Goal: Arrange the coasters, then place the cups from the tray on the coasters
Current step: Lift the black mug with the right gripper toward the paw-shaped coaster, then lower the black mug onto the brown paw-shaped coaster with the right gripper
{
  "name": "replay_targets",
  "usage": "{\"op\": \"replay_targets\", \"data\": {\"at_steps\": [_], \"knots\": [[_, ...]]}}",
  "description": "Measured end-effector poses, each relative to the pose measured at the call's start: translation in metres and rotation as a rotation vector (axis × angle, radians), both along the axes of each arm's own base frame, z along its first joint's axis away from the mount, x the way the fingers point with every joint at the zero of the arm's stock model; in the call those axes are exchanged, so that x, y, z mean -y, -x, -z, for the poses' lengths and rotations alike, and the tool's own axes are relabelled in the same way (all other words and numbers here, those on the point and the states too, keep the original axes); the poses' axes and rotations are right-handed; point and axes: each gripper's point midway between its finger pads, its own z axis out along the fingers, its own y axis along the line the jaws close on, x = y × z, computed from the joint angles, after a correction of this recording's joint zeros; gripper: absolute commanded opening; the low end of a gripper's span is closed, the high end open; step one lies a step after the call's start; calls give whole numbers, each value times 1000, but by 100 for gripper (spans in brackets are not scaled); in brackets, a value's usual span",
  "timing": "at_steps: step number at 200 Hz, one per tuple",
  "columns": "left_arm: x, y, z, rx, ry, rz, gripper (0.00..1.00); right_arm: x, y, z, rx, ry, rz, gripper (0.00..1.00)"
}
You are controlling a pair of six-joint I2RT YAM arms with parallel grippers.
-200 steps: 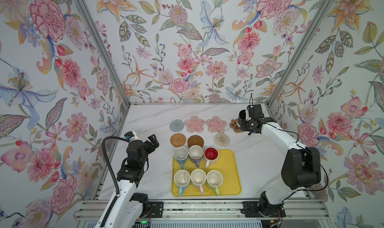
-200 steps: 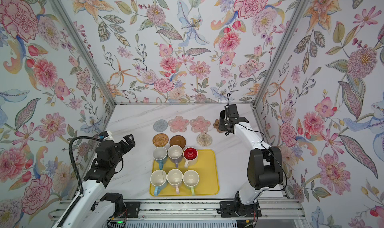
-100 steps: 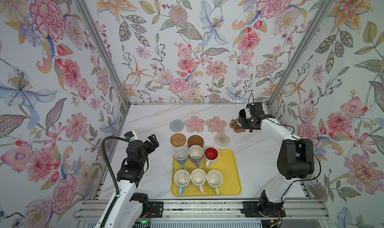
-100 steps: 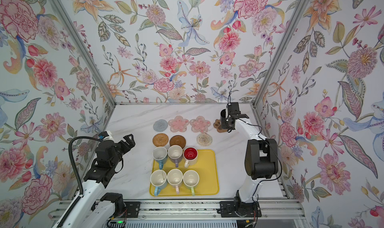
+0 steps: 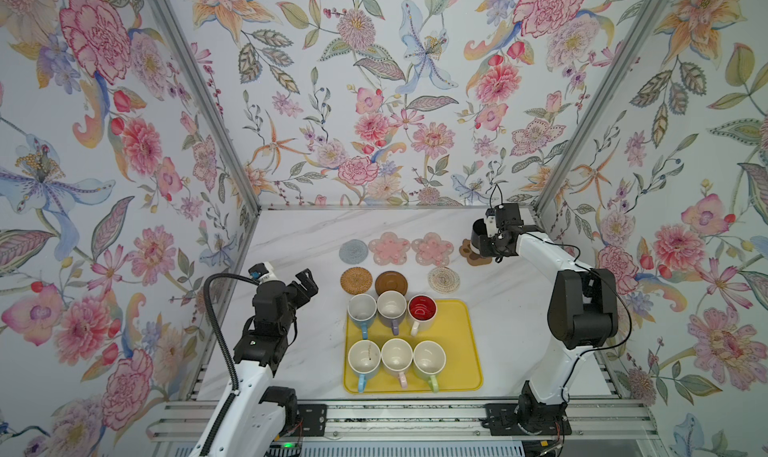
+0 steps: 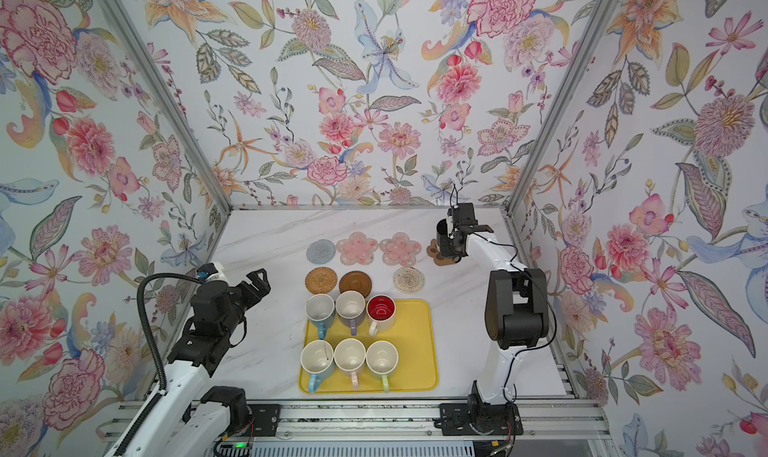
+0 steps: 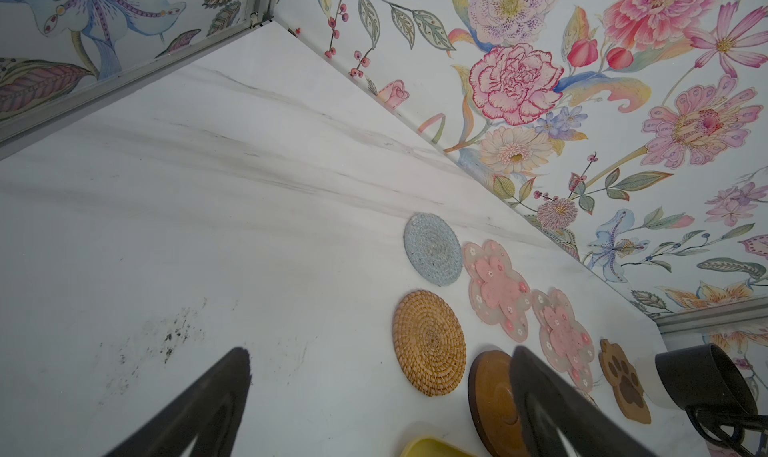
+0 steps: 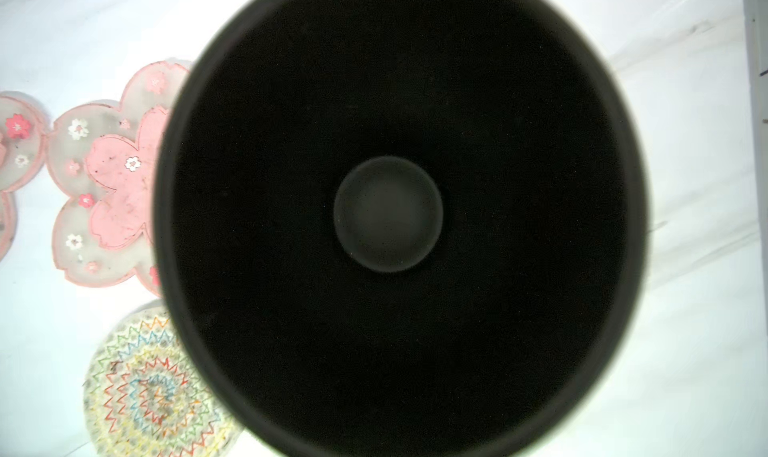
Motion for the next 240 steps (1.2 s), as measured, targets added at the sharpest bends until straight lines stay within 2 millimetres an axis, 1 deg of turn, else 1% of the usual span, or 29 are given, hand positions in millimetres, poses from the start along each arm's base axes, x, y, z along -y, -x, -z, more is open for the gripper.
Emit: {"op": "replay_targets", "data": {"at_steps": [44,99,190,240], "knots": [[0,0,0,0,0,0,99,0,-5,1,2,2,-2,0],[0,0,0,-2,0,0,99,-1,-6,23,-45,6,-2,0],[0,0,0,0,0,0,99,0,-7,21,-38,5,-1,0],[0,-1,-1,2,0,0,99,0,-7,23,-42,5,-1,0]]}}
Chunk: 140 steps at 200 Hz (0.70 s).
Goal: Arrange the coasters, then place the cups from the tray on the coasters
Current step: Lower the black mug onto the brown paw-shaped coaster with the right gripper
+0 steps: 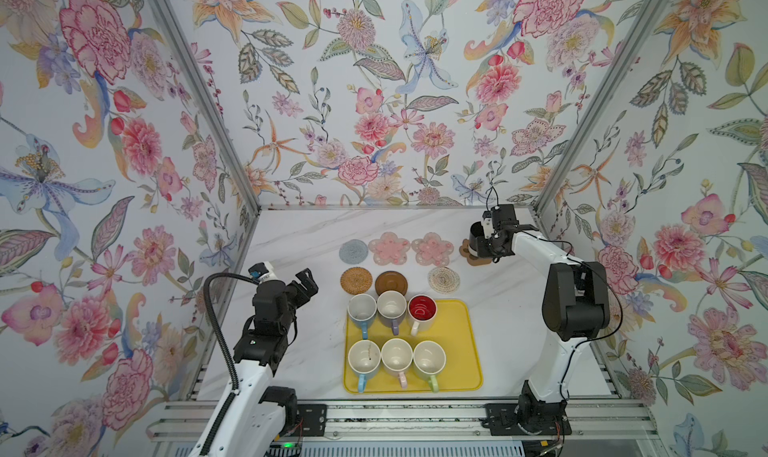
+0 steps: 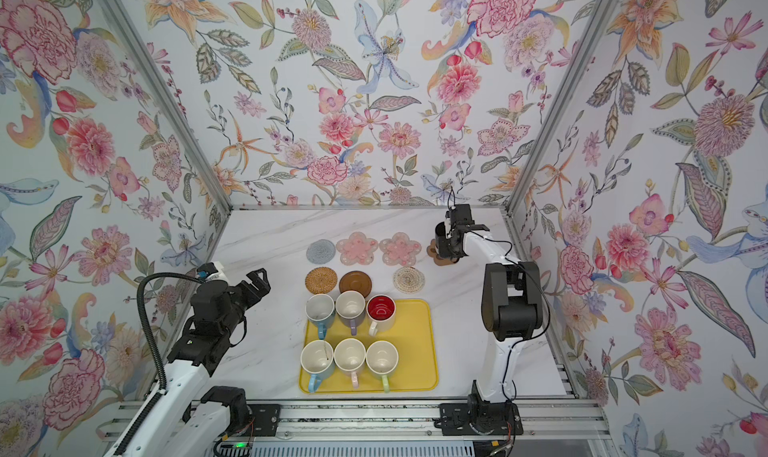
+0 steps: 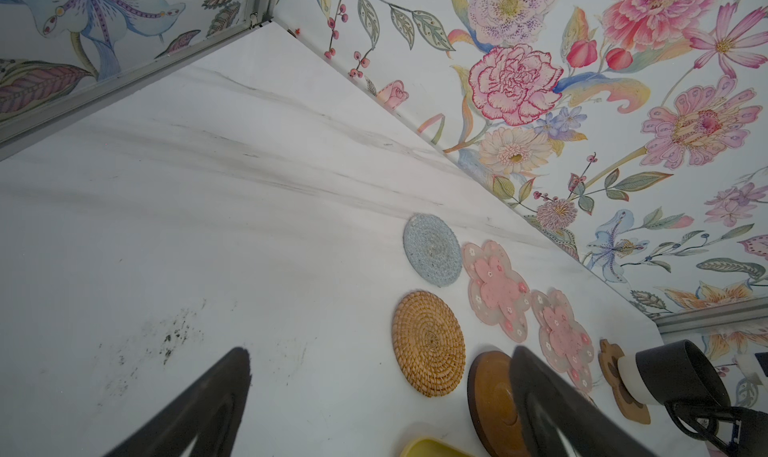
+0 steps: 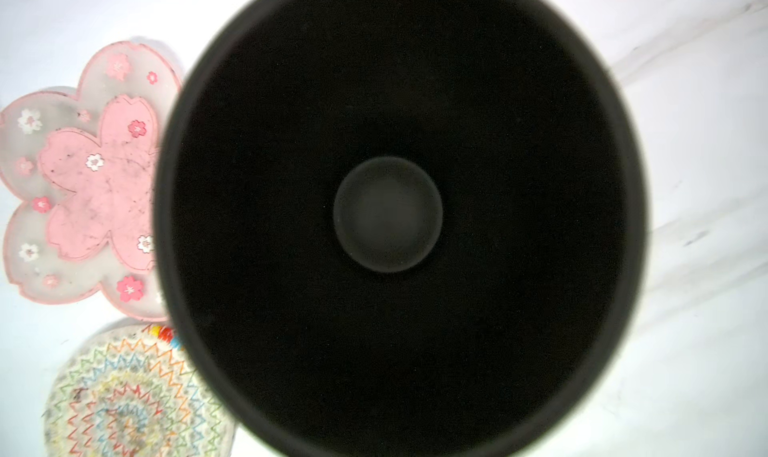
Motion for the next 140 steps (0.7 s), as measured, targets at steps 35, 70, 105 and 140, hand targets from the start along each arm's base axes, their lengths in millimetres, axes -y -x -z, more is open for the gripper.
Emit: {"op": "replay_targets", "data": {"at_steps": [35,70,105,140], "knots": [[0,0,0,0,0,0,99,1,-1,5,-7,-4,4,0],[0,0,-2,2,0,0,99,0,-5,6,-4,-5,4,0],[0,0,-1,0,0,0,99,0,-5,6,-3,-10,7,9],[0,1,-3,6,0,0,99,0,-7,5,4,-22,24,48]]}}
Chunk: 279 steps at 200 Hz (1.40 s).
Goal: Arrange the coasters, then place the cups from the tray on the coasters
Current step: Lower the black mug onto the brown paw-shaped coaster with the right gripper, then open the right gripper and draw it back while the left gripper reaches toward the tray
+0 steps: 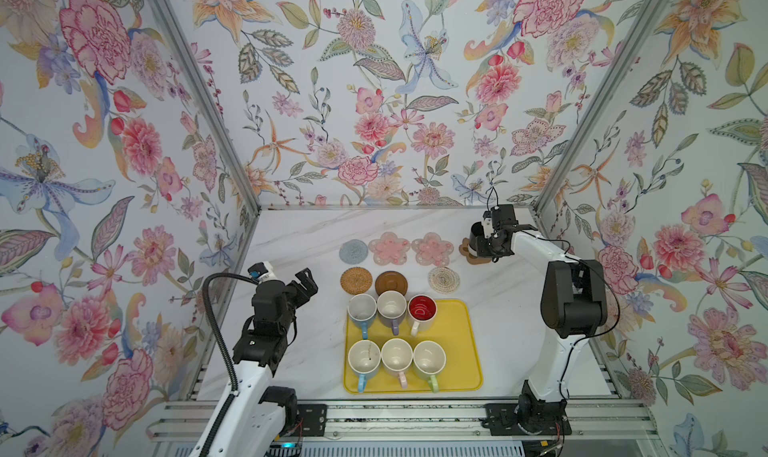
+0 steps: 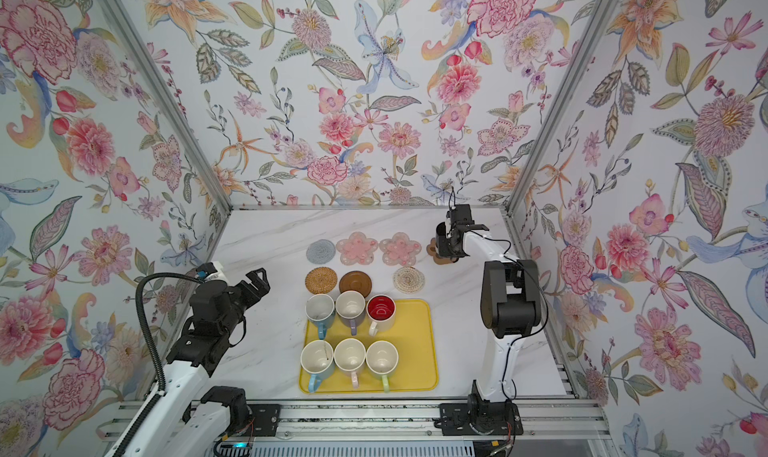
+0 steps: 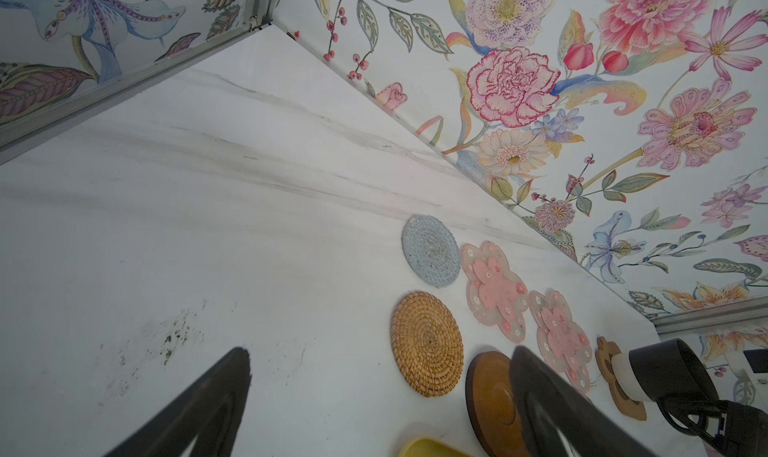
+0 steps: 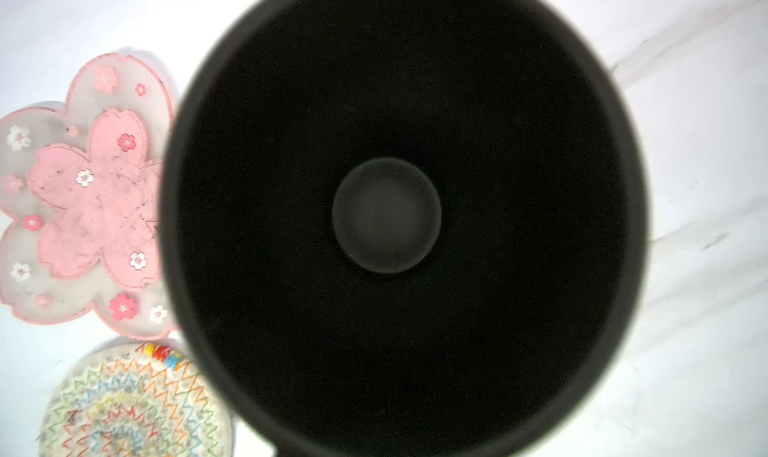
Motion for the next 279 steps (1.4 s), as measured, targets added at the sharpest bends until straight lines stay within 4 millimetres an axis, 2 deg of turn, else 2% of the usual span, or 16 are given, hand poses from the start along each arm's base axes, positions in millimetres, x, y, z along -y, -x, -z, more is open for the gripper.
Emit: {"op": "replay_targets", "data": {"at_steps": [35,50,71,91,109,122,151,170,202,230,255,279], "knots": [[0,2,1,-10,-11,4,99,-1,-4,-6,24,-17,21,70],[0,2,0,-12,-13,4,99,0,-4,-17,47,-24,31,84],[-1,2,0,-12,-17,4,99,0,-4,-51,116,-46,57,98],[-1,2,0,-13,-18,5,99,1,1,-96,218,-85,89,99],[-1,2,0,-13,-18,5,99,2,24,-131,309,-139,115,99],[-1,2,0,-14,-19,5,99,1,49,-142,351,-187,124,99],[0,2,1,-16,-18,8,99,-9,102,-143,412,-298,132,99],[2,1,2,-26,-14,21,99,-17,121,-138,421,-333,128,99],[15,-7,-4,-45,-9,91,92,-25,125,-139,425,-349,114,99],[31,-6,-29,-43,-25,176,91,-23,126,-137,417,-336,123,99],[68,6,-56,-41,-57,312,90,-23,126,-137,417,-333,125,99],[101,26,-64,-70,-93,434,88,-23,126,-137,416,-331,126,99]]}}
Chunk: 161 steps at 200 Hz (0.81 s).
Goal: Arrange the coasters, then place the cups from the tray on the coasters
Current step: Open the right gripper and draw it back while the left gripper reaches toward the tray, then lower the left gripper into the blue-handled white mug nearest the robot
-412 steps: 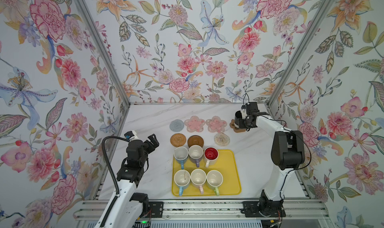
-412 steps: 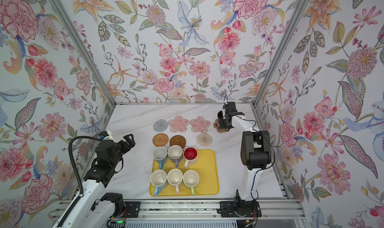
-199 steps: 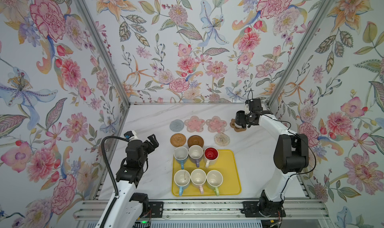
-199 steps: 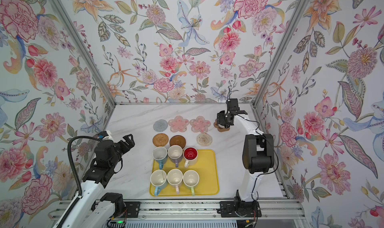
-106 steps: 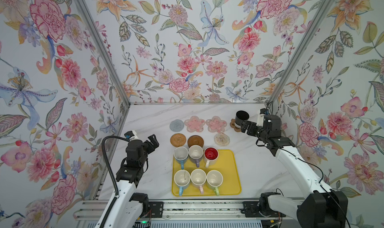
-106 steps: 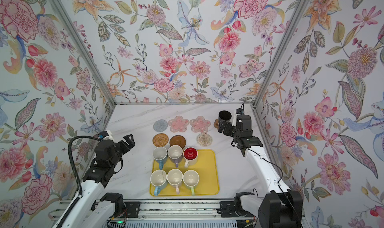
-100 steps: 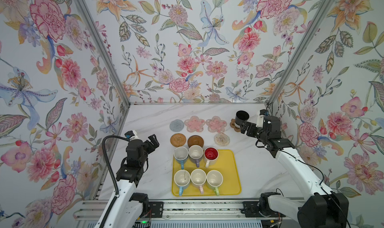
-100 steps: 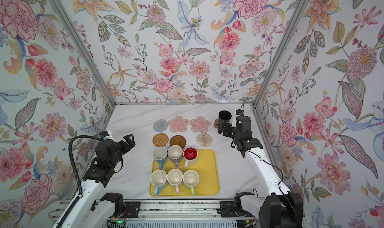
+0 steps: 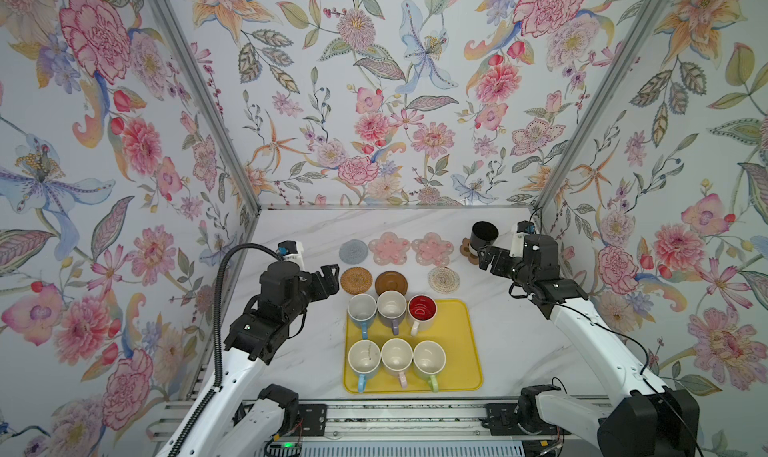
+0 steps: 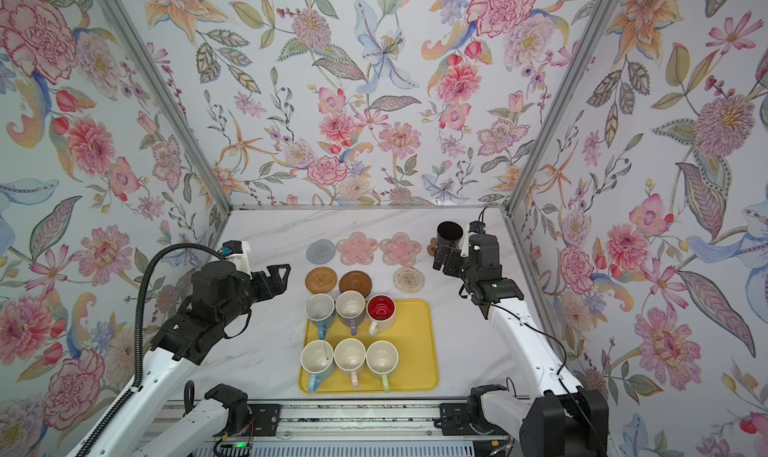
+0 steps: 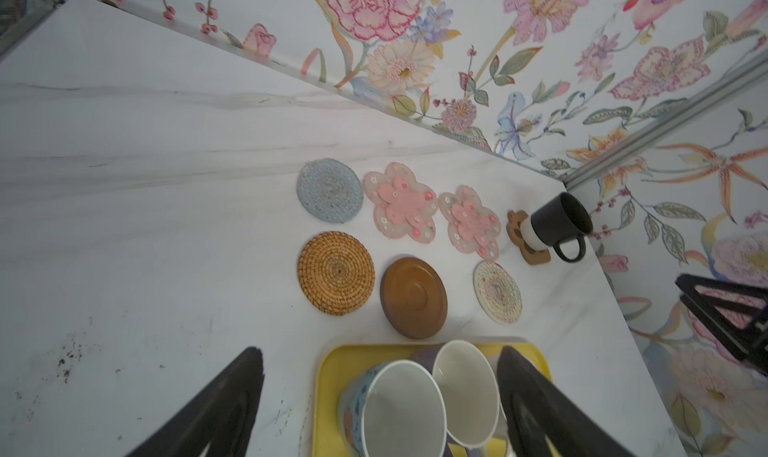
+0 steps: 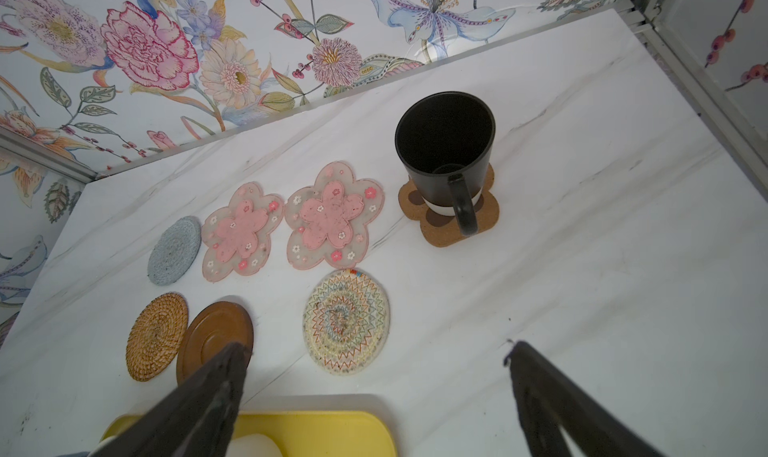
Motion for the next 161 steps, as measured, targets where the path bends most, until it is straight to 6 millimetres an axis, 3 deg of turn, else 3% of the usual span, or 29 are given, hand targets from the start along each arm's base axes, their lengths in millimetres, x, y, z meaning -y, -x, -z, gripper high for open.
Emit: {"op": "replay_targets", "data": {"at_steps": [59,111,161], "knots": [[50,64,39,-190,-132,200,83,-4,1,0,-1,2,-10,99],[60,112,39,-248,-170,267,80,-7,2,0,-3,-7,-12,99],[66,147,69,-332,-204,321,79,-10,2,0,-6,-15,-8,99]]}}
